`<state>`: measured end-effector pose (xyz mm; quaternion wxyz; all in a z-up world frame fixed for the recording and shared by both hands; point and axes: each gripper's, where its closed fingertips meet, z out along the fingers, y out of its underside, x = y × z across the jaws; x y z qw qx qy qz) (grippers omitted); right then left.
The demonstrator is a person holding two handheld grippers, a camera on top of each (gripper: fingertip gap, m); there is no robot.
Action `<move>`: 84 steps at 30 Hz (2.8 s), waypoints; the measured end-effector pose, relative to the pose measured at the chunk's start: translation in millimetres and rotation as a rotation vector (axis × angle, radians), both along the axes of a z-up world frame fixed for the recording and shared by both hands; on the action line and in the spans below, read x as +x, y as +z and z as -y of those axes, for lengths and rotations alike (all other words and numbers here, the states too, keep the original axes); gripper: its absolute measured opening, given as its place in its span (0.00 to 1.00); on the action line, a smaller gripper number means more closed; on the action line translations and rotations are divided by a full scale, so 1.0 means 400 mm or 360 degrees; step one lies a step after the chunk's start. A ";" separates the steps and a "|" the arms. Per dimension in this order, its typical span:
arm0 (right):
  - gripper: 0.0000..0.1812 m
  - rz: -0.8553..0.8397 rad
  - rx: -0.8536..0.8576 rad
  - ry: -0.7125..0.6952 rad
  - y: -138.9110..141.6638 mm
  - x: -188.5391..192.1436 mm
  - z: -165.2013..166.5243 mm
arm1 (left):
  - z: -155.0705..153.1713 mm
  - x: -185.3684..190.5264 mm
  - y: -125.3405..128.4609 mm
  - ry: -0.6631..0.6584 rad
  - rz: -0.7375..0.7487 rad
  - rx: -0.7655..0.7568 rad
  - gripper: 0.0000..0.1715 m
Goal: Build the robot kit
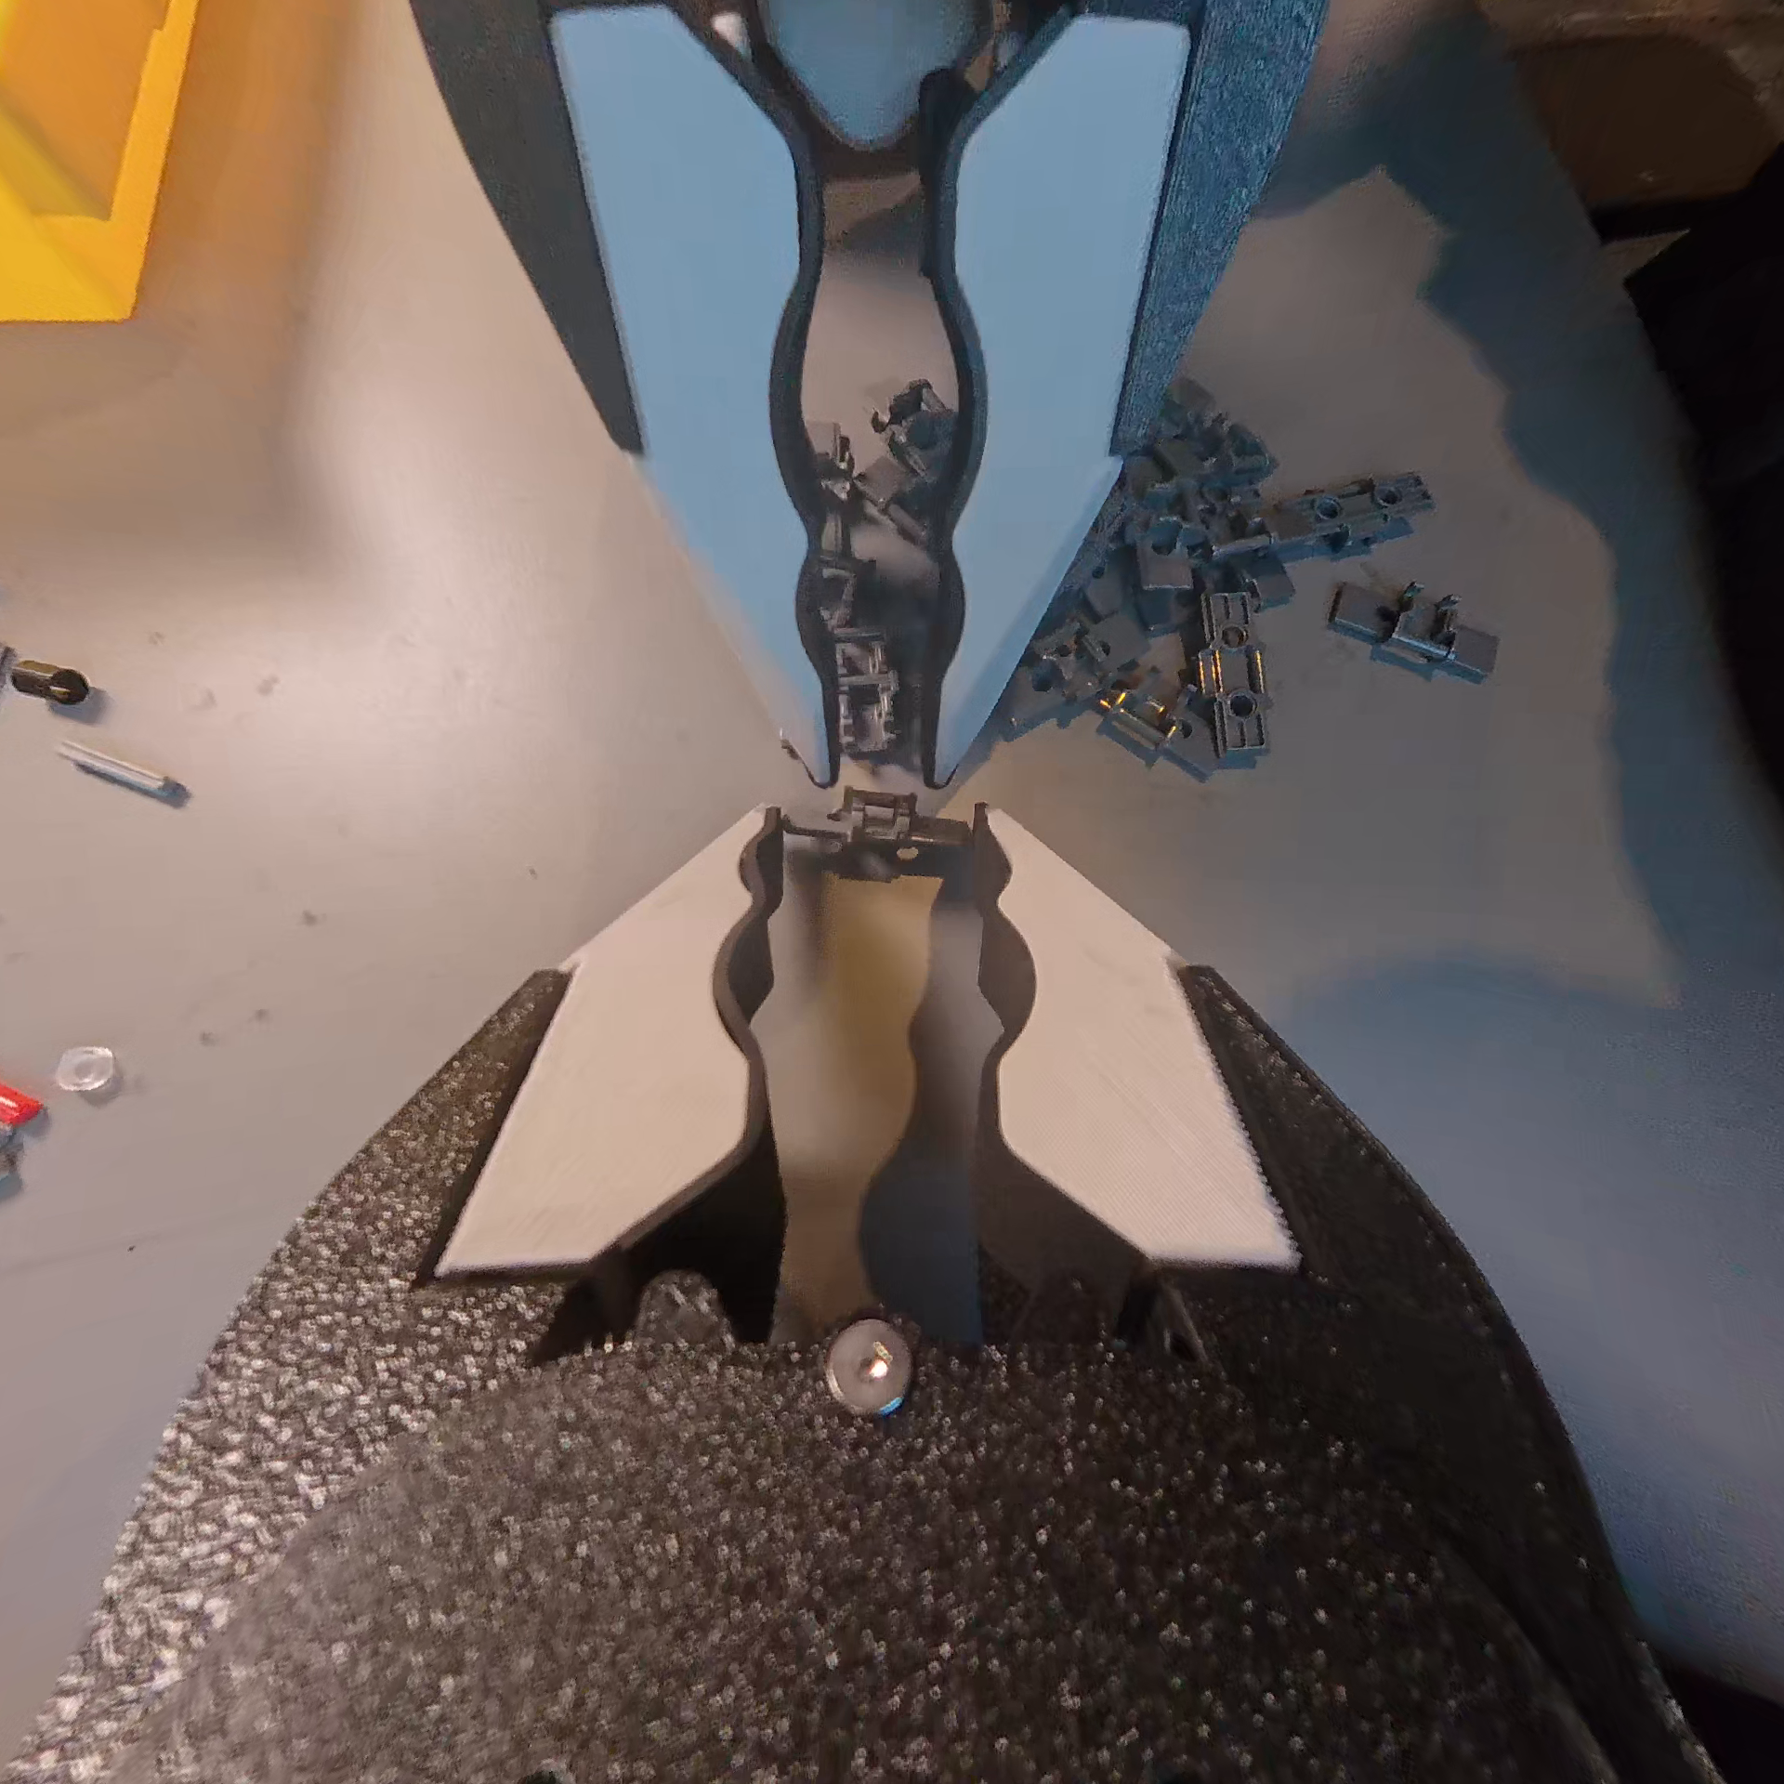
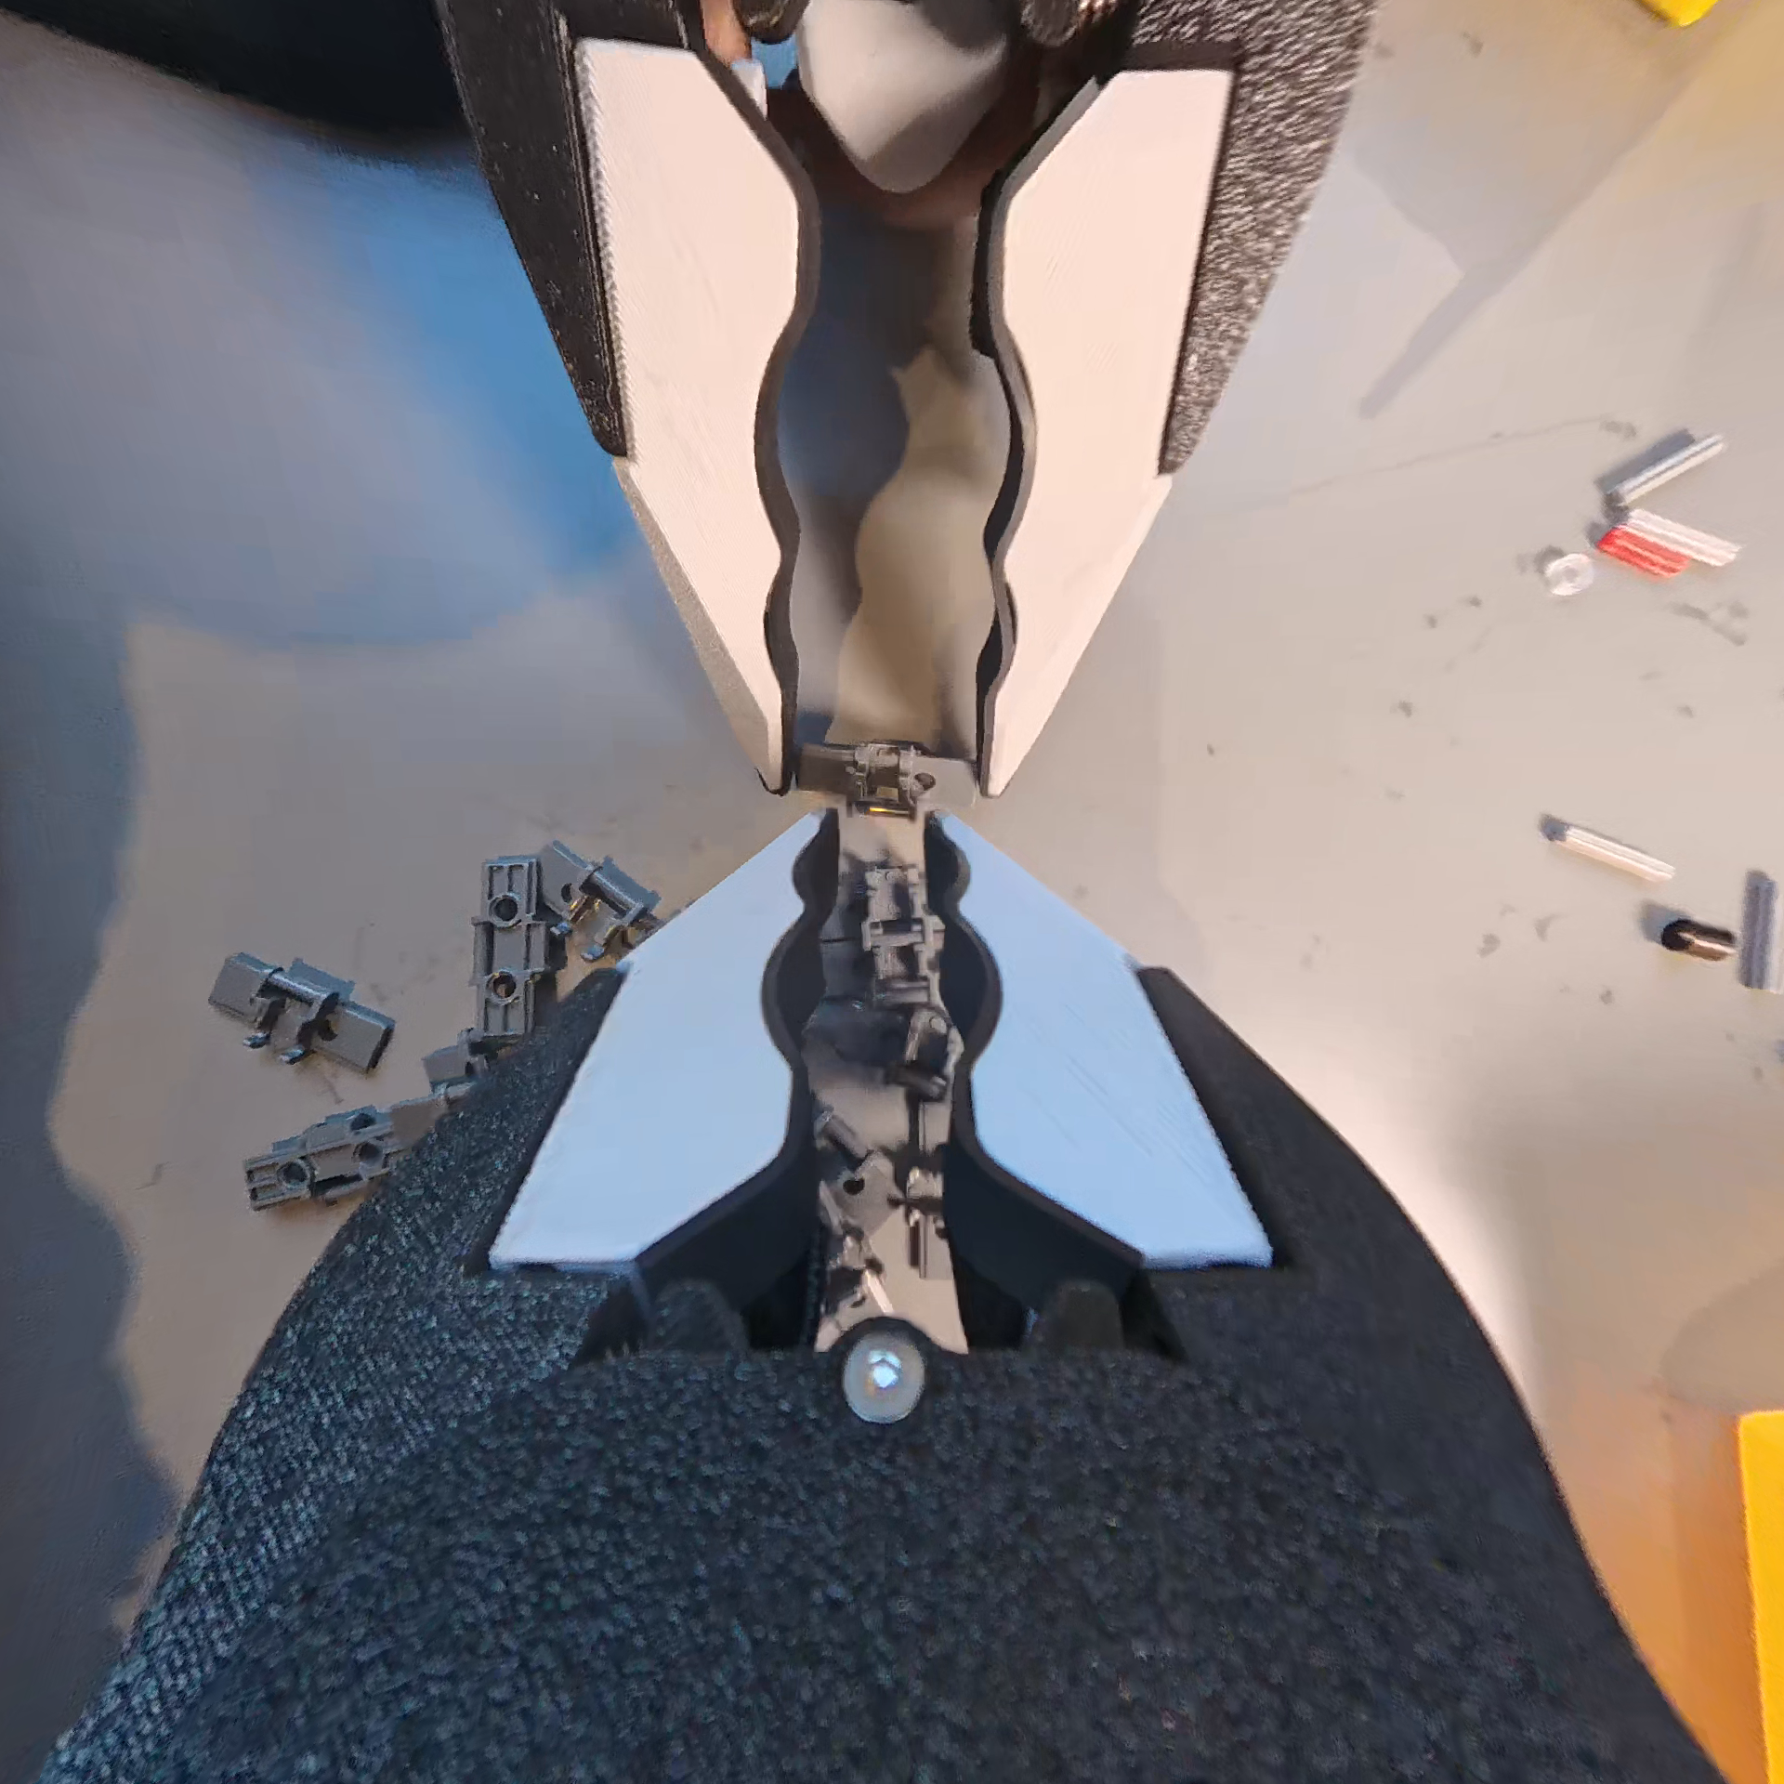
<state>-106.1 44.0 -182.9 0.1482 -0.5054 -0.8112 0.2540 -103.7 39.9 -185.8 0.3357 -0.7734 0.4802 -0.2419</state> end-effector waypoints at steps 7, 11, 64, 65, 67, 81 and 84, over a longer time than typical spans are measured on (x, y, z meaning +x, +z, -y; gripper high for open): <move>0.13 0.0025 -0.0012 -0.0067 0.002 0.045 -0.030 | 0.008 -0.004 -0.010 0.0017 -0.0002 -0.0033 0.22; 0.08 0.0007 -0.0066 -0.0047 -0.016 0.033 -0.012 | 0.013 -0.006 -0.010 0.0024 0.0007 -0.0052 0.22; 0.07 0.0084 -0.0041 0.0016 -0.017 0.000 0.018 | 0.015 0.008 0.003 0.0090 -0.0055 -0.0188 0.21; 0.07 0.0078 -0.0047 0.0012 -0.017 0.000 0.019 | 0.015 0.008 0.002 0.0086 -0.0066 -0.0190 0.21; 0.07 0.0069 -0.0054 0.0007 -0.017 0.000 0.019 | 0.016 0.008 0.001 0.0075 -0.0099 -0.0208 0.21; 0.08 -0.0044 -0.0133 -0.0025 -0.015 0.004 0.021 | 0.018 0.010 -0.005 0.0045 -0.0127 -0.0246 0.21; 0.08 -0.0080 -0.0134 -0.0022 -0.015 0.004 0.020 | 0.018 0.011 -0.003 0.0045 -0.0140 -0.0251 0.21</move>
